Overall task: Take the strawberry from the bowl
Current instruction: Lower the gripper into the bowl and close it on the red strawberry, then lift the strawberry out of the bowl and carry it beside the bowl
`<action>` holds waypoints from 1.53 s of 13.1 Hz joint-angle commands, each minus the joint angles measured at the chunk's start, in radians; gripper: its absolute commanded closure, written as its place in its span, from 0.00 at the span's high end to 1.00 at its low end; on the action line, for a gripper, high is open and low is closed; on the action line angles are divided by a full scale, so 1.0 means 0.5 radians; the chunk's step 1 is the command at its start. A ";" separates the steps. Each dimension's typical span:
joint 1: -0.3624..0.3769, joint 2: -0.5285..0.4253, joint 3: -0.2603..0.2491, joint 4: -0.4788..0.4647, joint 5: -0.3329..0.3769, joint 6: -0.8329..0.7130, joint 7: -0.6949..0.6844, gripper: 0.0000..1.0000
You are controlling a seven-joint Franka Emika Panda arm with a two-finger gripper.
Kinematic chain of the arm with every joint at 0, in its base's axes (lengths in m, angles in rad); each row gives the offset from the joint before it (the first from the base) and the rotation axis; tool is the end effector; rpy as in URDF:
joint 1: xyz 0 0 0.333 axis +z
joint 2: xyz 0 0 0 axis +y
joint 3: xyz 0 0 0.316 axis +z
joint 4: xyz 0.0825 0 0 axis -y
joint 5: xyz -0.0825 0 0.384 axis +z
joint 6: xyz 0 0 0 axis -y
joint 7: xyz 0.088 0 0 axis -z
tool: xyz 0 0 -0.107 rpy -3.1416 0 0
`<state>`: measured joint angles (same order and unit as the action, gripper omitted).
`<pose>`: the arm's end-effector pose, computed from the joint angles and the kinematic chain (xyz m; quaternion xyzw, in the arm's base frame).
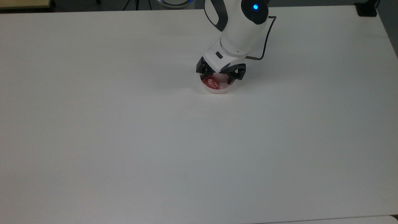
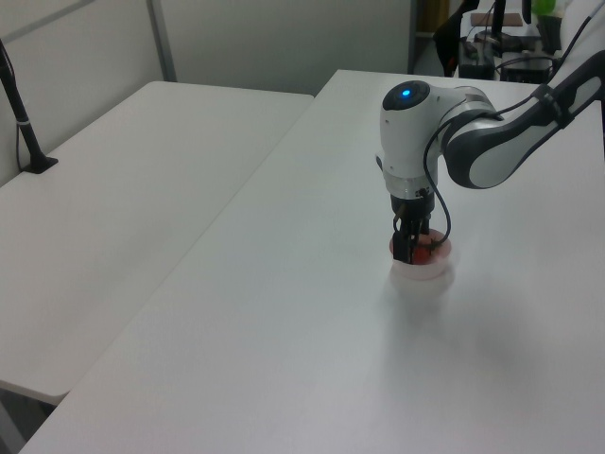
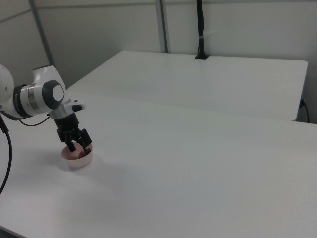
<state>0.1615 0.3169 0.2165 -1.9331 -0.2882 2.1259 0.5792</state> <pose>0.5668 0.2057 0.3182 0.9947 -0.0206 -0.0107 0.1001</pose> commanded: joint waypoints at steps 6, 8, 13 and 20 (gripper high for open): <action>0.002 0.032 -0.006 -0.027 -0.129 0.034 0.063 0.61; -0.004 0.035 -0.006 -0.027 -0.129 0.034 0.066 0.52; -0.031 -0.023 -0.003 -0.015 -0.105 0.016 0.066 0.34; -0.041 -0.130 0.000 0.019 -0.089 -0.003 0.066 0.35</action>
<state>0.1426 0.2962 0.2147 -1.9136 -0.3312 2.1260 0.5969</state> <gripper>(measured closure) 0.577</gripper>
